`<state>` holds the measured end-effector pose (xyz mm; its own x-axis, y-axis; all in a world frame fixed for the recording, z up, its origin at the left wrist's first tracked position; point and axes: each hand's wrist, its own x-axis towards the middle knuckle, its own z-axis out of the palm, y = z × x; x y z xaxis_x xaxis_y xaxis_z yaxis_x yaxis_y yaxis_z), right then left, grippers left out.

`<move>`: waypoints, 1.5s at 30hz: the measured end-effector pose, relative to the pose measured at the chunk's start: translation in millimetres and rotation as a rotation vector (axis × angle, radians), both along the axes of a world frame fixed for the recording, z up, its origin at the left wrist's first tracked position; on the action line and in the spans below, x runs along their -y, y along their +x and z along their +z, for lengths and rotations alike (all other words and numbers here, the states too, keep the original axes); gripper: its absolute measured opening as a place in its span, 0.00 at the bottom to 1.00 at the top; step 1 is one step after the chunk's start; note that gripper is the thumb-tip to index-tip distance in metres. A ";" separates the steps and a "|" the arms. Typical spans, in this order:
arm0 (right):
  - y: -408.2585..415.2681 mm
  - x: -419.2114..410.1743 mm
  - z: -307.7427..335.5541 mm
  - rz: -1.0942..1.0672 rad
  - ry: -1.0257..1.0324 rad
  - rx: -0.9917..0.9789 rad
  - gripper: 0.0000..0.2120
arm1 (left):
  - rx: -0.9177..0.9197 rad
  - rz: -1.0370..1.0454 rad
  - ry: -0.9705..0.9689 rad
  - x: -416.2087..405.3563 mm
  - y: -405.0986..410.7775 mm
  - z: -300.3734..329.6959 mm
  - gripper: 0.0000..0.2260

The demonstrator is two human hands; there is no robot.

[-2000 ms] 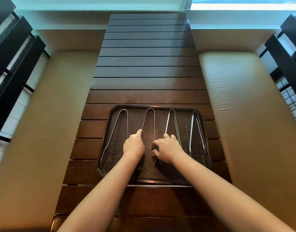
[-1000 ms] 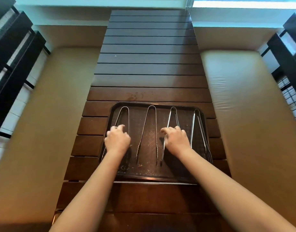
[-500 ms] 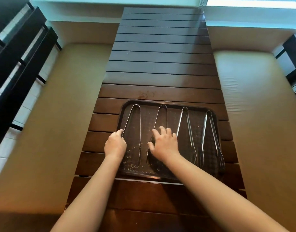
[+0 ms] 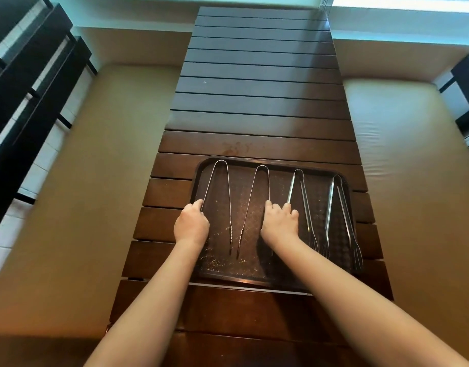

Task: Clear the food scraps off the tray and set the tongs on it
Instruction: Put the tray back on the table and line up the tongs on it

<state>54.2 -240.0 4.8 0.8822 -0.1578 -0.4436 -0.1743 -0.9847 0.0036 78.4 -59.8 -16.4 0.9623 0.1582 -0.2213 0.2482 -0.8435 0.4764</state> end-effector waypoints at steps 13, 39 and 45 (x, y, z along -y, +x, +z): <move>2.3 2.4 -2.5 0.073 -0.035 0.001 0.27 | 0.001 -0.002 -0.013 -1.7 0.1 -3.5 0.17; 5.6 4.4 -10.0 0.070 -0.007 0.021 0.30 | -0.006 -0.005 0.022 -3.3 1.0 -8.1 0.17; 4.7 5.4 -10.6 0.071 -0.010 0.026 0.30 | -0.008 -0.009 0.030 -4.1 1.2 -8.1 0.18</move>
<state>58.9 -245.4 -5.8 0.9025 -0.0989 -0.4192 -0.1045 -0.9945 0.0096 79.6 -55.7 -24.6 0.9619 0.1563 -0.2245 0.2444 -0.8598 0.4484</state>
